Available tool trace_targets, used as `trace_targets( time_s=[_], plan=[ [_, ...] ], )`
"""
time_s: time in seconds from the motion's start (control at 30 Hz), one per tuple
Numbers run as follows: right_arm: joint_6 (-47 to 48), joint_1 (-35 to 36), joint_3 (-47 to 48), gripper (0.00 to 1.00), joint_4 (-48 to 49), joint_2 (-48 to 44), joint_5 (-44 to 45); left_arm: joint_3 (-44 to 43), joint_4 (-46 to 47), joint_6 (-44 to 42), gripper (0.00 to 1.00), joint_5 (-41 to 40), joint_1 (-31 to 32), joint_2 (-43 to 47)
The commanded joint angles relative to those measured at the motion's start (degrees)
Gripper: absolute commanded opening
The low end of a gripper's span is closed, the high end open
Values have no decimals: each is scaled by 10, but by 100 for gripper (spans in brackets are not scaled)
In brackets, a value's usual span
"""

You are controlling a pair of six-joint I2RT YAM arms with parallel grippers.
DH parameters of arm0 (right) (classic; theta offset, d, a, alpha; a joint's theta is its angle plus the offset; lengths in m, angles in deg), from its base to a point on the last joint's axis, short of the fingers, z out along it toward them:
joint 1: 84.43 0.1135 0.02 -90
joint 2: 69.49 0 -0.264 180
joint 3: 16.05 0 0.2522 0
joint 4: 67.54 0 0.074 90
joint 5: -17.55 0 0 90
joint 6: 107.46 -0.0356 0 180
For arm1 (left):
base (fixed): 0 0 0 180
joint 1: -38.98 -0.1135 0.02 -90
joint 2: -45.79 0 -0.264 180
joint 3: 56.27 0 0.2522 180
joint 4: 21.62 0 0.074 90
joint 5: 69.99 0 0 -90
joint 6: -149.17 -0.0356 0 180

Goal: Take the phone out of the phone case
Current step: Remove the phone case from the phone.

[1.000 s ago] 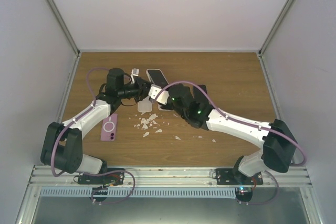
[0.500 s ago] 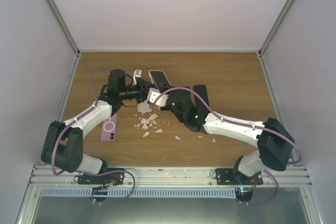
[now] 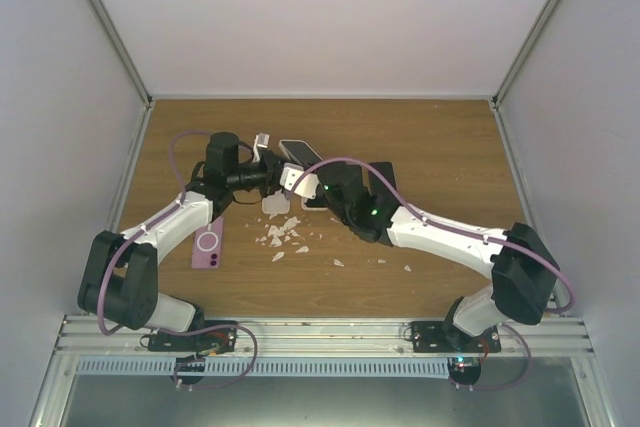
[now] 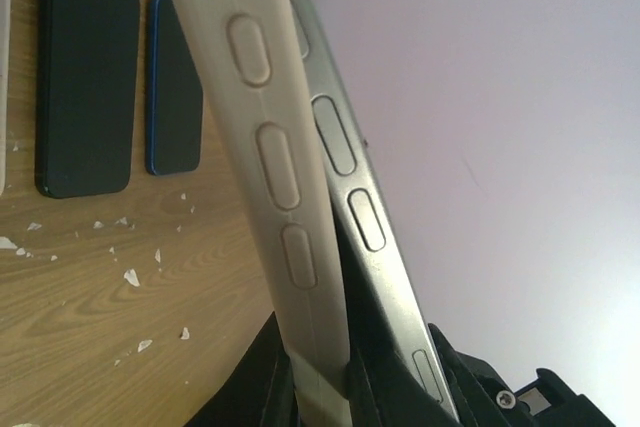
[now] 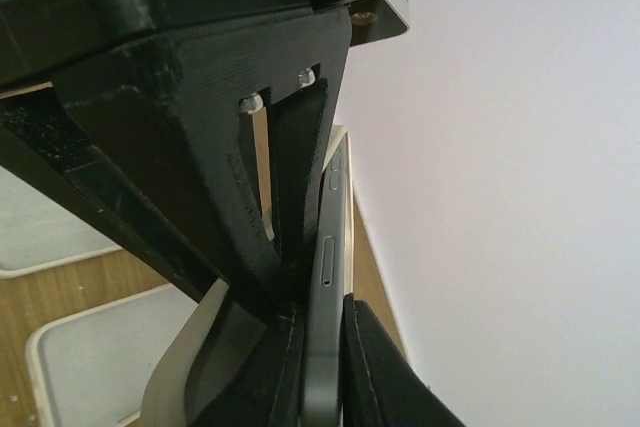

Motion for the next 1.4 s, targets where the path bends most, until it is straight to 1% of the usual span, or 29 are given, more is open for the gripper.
trace_targets(
  time_s=[0.0,0.23,0.4,0.6,0.73,0.87,0.97,1.2,1.3,1.37],
  plan=[
    [-43,-20,42,0,-33,-12,-11,-1,-13,-85,0,27,6,21],
    [-81,-31,89,0,-82,-22,-41,-4,-77,-144,0,-33,-3,22],
    [-111,-46,128,0,-116,-27,-69,-2,-97,-171,0,-57,-4,23],
    [-159,-73,156,1,-162,-39,-125,-14,-140,-224,0,-80,-5,17],
    [-189,-100,163,1,-188,-54,-177,-16,-145,-239,0,-81,-6,20],
    [-202,-129,156,0,-205,-78,-219,-13,-146,-246,0,-81,-6,22],
    [-212,-161,148,0,-224,-101,-269,-12,-144,-248,0,-82,-5,24],
    [-239,-248,73,1,-240,-175,-358,-15,-137,-247,0,-87,-5,25],
    [-241,-282,57,1,-256,-201,-377,-12,-137,-248,0,-89,-6,28],
    [-235,-302,43,1,-264,-223,-375,-10,-138,-250,0,-92,-6,31]
  ],
)
